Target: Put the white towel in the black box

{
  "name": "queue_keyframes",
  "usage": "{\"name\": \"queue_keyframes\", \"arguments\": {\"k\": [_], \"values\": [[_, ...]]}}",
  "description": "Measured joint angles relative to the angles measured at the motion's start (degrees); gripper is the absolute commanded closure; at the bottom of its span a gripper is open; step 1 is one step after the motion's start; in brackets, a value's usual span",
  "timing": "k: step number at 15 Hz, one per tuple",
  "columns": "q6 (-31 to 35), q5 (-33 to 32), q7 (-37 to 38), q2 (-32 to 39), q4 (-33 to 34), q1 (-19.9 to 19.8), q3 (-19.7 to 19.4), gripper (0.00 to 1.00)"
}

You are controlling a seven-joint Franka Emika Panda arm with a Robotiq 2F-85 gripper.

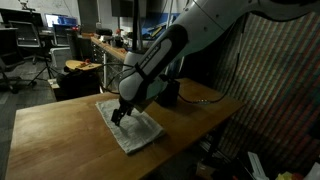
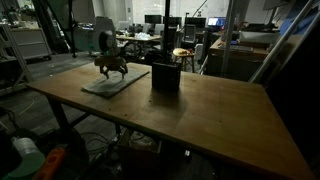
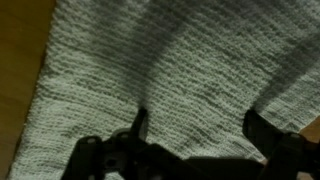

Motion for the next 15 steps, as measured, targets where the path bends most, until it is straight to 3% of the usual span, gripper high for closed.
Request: {"name": "queue_keyframes", "arguments": {"k": [8, 9, 15], "values": [[-0.1, 0.0, -1.3, 0.7, 2.1, 0.0, 0.2, 0.94], [-0.1, -0.1, -1.3, 0.7, 2.2, 0.1, 0.2, 0.97], [-0.1, -0.1, -1.4, 0.2, 4.0, 0.2, 0.5, 0.93]]}}
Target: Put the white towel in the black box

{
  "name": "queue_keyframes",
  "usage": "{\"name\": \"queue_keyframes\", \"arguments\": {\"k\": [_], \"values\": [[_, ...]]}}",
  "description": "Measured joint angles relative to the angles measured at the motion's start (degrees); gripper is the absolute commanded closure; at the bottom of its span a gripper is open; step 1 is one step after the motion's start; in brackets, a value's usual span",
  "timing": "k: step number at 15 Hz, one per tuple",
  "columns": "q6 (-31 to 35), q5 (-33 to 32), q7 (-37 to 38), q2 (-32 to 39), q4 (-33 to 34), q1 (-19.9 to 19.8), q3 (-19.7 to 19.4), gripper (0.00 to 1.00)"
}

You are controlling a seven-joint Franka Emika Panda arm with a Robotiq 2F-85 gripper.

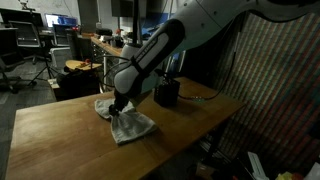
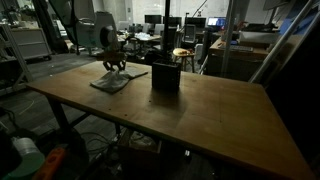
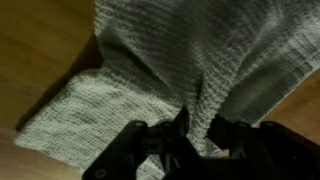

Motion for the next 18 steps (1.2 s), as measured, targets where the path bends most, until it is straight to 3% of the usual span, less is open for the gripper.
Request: {"name": "queue_keyframes", "arguments": {"k": [11, 18], "values": [[-0.2, -0.2, 0.0, -8.1, 2.9, -0.4, -2.0, 0.93], [-0.2, -0.2, -0.2, -11.4, 4.5, -3.7, -4.7, 0.93]]}}
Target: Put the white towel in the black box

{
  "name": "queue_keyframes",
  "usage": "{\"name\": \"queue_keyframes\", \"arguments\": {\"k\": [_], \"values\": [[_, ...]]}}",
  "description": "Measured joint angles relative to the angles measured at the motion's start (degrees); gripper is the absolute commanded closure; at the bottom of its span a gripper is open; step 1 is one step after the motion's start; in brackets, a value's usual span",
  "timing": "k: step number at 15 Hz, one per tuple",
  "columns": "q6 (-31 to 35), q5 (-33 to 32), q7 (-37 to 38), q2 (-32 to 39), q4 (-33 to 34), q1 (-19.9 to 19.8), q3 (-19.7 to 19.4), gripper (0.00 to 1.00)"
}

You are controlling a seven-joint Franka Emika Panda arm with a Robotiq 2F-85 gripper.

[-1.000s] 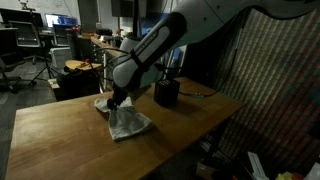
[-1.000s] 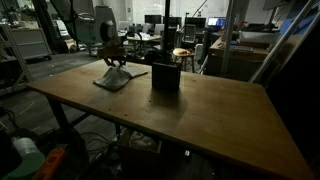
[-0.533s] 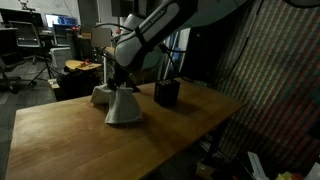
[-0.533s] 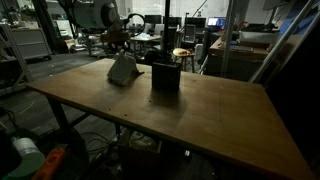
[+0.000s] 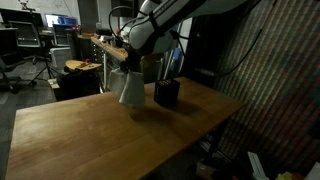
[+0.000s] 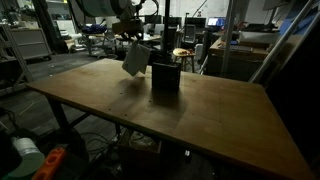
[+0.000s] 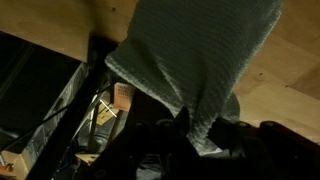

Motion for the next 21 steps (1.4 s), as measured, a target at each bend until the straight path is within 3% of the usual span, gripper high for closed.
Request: {"name": "queue_keyframes", "arguments": {"k": [10, 21], "values": [[0.2, 0.0, 0.7, -9.1, -1.3, -3.6, -5.2, 0.93], [1.1, -0.4, 3.3, -16.4, -10.4, -6.1, -9.9, 0.93]]}}
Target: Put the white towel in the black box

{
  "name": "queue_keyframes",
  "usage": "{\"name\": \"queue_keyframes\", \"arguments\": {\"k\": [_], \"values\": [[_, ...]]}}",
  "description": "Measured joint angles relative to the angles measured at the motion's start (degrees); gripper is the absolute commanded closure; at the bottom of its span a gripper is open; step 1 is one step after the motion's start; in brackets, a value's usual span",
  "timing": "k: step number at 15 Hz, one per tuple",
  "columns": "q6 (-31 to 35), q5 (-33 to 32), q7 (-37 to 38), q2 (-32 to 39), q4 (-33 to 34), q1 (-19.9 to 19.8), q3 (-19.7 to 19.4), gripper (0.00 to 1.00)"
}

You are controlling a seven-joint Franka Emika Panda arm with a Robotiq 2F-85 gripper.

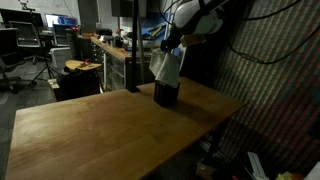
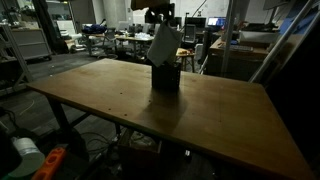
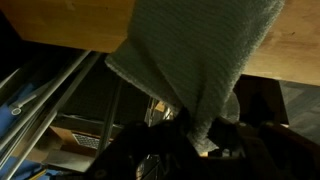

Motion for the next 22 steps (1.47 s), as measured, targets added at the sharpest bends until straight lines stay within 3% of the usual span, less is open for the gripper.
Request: {"name": "queue_keyframes", "arguments": {"k": [11, 22], "values": [[1.0, -3.6, 2.8, 0.5, -6.6, 0.9, 0.6, 0.93], [1.6, -3.2, -1.4, 9.0, -3.3, -0.9, 0.1, 0.93]]}}
